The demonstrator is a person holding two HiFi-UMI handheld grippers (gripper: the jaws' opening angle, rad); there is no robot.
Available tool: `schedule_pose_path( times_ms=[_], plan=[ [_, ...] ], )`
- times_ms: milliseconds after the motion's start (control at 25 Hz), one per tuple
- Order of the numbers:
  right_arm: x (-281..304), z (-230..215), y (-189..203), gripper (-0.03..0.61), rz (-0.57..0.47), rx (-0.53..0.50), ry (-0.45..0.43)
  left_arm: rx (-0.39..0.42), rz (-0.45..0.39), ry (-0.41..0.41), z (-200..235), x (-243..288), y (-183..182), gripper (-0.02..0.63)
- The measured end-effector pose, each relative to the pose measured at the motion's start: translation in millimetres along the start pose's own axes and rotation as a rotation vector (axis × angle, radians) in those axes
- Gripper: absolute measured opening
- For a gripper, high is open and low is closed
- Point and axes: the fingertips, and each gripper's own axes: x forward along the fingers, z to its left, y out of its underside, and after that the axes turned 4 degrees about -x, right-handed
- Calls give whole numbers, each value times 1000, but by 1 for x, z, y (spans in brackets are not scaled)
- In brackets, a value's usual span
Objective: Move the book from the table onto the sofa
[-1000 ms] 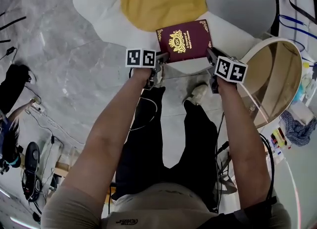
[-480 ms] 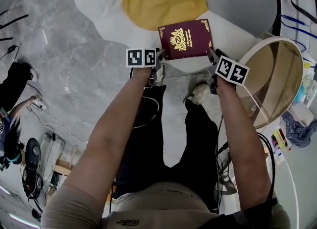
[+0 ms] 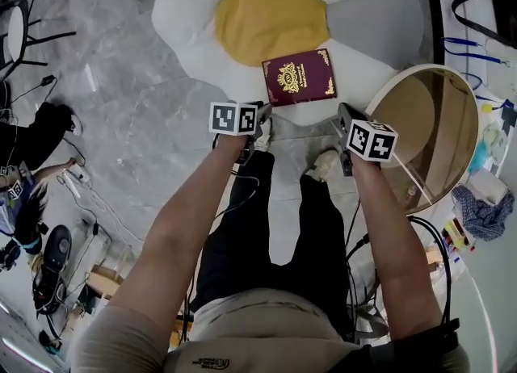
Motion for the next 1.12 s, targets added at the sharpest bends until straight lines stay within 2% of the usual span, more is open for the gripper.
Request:
schedule_pose_path(
  times_ms=[120,240,440,560,680,800,960,1120],
  plan=[
    [-41,12,5,12,-10,-46,-48,72,-3,27,-42,-25,15,82],
    [-88,20,13,12,-32,-46,-100,133,-16,63,-89,-53,31,39],
    [-168,26,25,12,-81,-102,-140,251,-52,126,-174,-98,55,8],
    [-222,33,35,12,-108,-132,-170,358,-37,170,-235,-126,81,8],
    [-280,48,40,12,-144,-185,-214,508,-30,212,-298,-160,108,8],
    [-338,62,41,12,-198,-260,-248,636,-53,232,-356,-193,128,8],
    [-408,78,51,12,-258,-338,-280,685,-106,283,-422,-234,158,8],
    [-467,82,54,12,-332,-372,-299,742,-166,322,-479,-266,176,8]
  ],
)
